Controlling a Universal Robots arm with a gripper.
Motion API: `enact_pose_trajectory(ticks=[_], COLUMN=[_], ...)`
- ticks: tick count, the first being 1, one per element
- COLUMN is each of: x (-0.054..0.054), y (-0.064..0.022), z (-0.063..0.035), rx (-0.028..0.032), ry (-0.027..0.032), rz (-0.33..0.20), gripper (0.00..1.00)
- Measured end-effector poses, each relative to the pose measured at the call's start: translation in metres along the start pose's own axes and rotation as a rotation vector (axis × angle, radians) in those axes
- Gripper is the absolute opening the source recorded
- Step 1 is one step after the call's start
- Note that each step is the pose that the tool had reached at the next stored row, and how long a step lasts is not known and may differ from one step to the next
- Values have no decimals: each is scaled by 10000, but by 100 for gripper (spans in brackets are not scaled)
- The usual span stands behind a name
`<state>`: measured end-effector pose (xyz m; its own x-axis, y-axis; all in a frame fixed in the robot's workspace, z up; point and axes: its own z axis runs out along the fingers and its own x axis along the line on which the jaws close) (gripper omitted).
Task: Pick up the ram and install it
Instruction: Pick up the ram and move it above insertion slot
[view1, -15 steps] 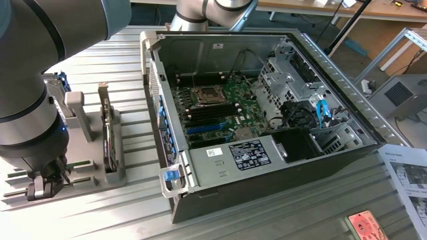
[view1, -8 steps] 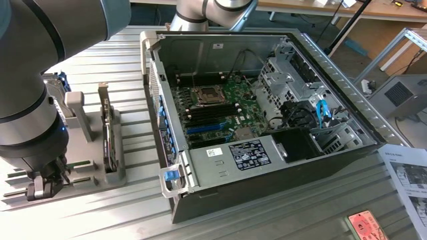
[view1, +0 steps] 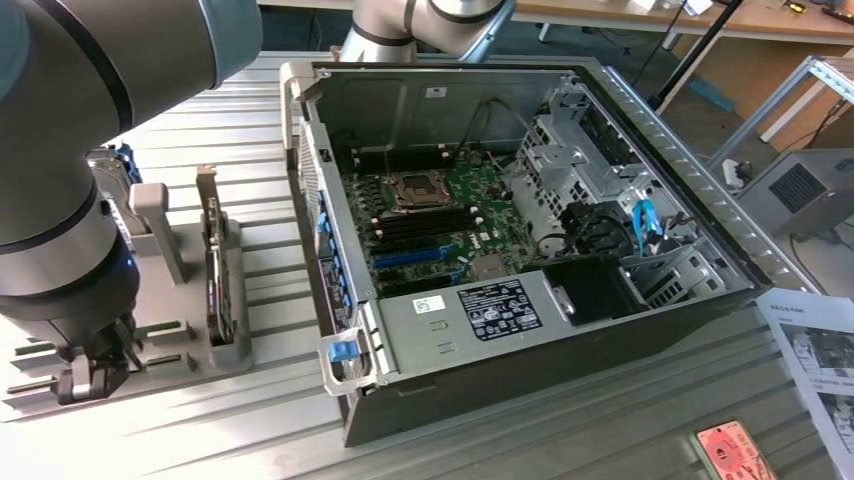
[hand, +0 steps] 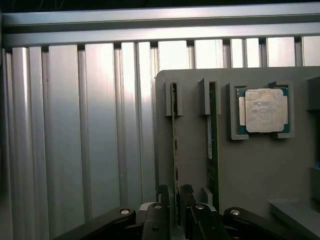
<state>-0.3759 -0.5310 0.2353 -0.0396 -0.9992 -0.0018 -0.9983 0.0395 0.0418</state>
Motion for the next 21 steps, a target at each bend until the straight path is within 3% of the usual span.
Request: enact_pose_trajectory(ticks=[21], x=[-9], y=[-2], z=[103], rx=[1], ry=[-1], rz=[1], gripper=[24])
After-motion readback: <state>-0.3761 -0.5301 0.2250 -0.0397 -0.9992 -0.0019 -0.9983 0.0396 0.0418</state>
